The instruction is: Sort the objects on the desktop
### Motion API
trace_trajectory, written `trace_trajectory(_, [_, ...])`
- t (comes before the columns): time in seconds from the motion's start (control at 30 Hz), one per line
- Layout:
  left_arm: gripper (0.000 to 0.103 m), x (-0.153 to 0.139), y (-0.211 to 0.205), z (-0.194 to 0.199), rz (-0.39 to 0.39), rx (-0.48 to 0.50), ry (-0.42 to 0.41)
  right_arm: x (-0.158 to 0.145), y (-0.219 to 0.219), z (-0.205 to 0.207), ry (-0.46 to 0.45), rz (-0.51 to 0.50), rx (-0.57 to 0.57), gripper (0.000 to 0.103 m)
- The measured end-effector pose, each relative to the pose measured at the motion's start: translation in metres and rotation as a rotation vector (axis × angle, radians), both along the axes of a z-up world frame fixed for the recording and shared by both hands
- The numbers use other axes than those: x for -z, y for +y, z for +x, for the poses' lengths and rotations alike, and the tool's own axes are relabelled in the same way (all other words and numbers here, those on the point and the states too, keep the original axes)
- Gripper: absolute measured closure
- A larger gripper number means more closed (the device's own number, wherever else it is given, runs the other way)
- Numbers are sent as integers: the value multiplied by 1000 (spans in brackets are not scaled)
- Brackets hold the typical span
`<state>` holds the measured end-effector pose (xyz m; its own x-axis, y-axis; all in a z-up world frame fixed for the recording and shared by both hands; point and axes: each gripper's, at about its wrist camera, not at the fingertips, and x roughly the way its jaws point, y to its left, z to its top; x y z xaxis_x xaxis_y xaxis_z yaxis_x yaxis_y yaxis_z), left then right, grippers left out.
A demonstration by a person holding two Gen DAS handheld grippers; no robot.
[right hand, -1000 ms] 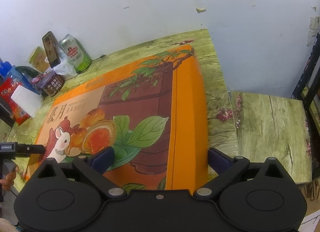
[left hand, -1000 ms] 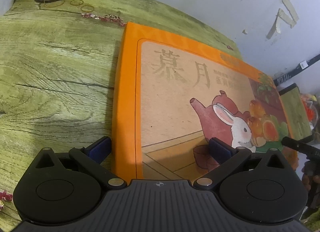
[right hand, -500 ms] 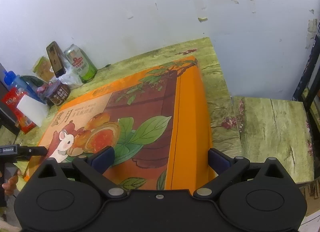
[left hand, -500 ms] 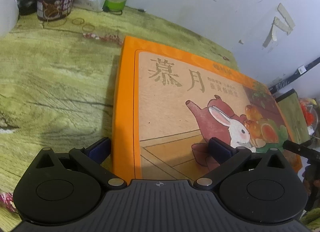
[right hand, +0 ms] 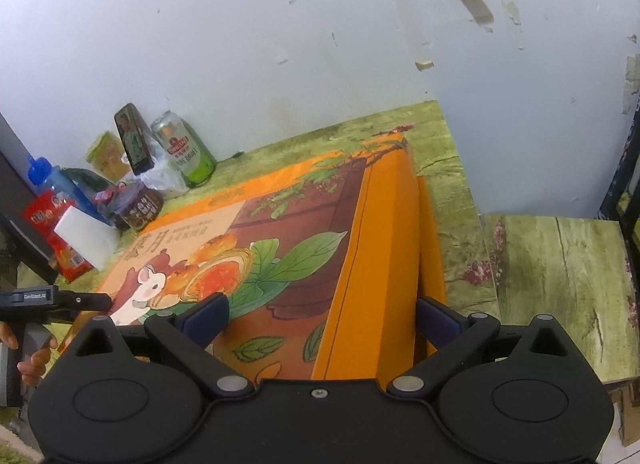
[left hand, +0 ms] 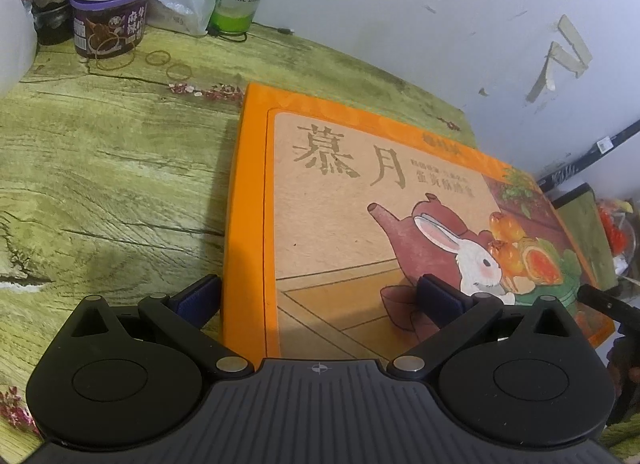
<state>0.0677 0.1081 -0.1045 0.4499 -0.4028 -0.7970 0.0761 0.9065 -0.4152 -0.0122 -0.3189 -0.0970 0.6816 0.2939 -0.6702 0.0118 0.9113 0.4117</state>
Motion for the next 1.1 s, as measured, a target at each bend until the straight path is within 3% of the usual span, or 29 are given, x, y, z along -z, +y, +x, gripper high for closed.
trace_trajectory(1.1, [0, -2, -15, 13, 60, 44, 39, -4, -11, -3, -21, 51, 22, 3])
